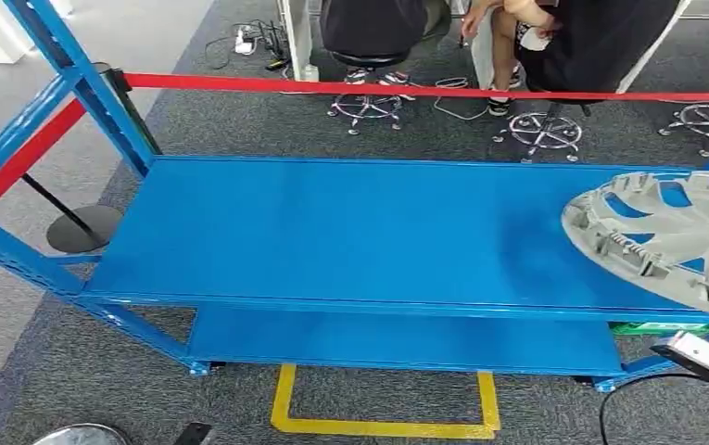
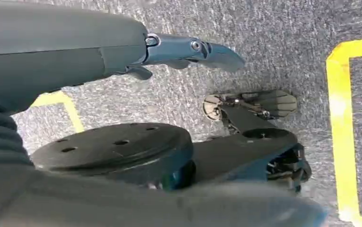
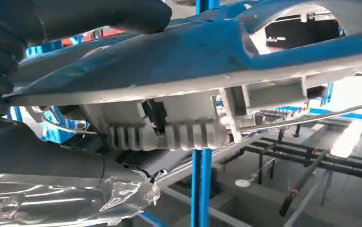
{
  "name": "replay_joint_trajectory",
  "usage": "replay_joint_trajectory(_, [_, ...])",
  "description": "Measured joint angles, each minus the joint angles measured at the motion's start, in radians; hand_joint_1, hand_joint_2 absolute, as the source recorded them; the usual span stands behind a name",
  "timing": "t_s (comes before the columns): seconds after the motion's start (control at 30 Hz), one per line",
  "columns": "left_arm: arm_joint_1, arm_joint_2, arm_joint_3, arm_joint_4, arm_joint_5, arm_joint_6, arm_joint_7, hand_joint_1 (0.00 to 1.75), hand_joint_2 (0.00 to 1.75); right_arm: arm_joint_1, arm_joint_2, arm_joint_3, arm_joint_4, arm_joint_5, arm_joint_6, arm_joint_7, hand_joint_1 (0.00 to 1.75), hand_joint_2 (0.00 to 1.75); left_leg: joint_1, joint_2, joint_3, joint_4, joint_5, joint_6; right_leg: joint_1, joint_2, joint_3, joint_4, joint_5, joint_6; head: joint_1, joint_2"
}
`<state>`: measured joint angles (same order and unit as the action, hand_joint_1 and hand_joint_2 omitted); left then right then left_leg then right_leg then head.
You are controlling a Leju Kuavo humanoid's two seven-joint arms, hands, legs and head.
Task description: Take the parts from the cabinet and place them on the table.
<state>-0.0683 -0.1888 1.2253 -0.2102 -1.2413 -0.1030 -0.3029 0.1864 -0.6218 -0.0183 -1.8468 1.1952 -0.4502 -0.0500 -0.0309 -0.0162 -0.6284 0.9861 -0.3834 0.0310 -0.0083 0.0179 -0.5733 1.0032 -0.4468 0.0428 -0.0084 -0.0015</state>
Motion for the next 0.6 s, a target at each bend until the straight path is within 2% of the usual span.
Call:
replay_joint_trajectory(0.43, [0.000,0.000,0.000,0.000,0.003,0.025,-0.002,0.00,1.75,0.090,0.026,-0.067,-0.121,-0.014,-0.052,-0.013,1.75,1.75,0.000,0.000,0.000,0.000,0.000,0.000,0.000,0.000,0.000,0.000,-0.001,0.000,0.000,0.000])
replay_joint_trajectory(0.6, [0.000,0.000,0.001,0.000,0.005,0.025,-0.005,0.00,1.75,0.109,0.040,-0.080,-0.144,-0.086,-0.056,-0.036,1.75,1.75,0.000,0.000,0.000,0.000,0.000,0.000,0.000,0.000,0.000,0.000,-0.001,0.000,0.000,0.000])
